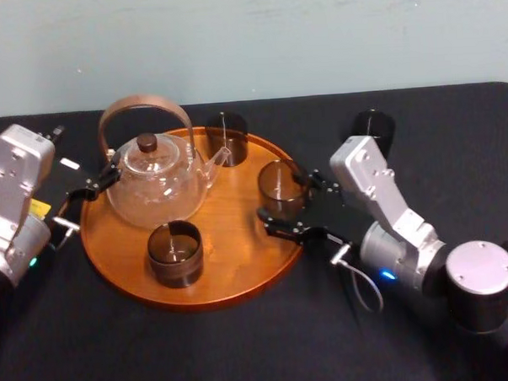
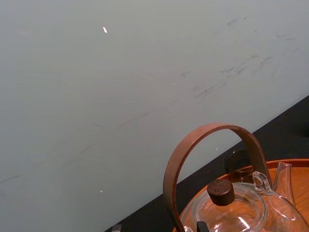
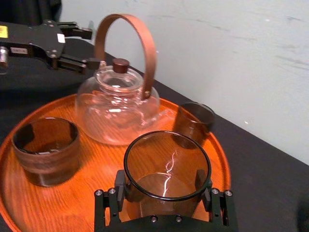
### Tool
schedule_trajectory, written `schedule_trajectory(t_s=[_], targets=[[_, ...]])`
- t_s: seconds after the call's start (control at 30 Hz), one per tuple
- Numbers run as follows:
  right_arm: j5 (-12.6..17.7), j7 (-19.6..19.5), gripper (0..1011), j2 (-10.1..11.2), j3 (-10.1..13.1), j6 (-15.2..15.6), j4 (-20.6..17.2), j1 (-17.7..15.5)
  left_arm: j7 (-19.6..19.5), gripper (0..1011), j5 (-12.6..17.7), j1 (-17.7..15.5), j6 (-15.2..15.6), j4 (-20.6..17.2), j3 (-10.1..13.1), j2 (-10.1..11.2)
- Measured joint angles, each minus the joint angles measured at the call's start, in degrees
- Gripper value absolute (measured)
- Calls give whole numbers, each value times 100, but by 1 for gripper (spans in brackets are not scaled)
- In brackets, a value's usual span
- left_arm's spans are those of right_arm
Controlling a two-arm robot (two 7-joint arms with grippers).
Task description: Pick up the glass from the table and place it on the tray.
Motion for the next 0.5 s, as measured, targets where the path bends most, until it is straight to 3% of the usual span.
schedule_trajectory(t_s=[0.5], targets=[[-129,143,915,-333,-484,-286,495,270,0,1010,0,0,0,0,0,0]])
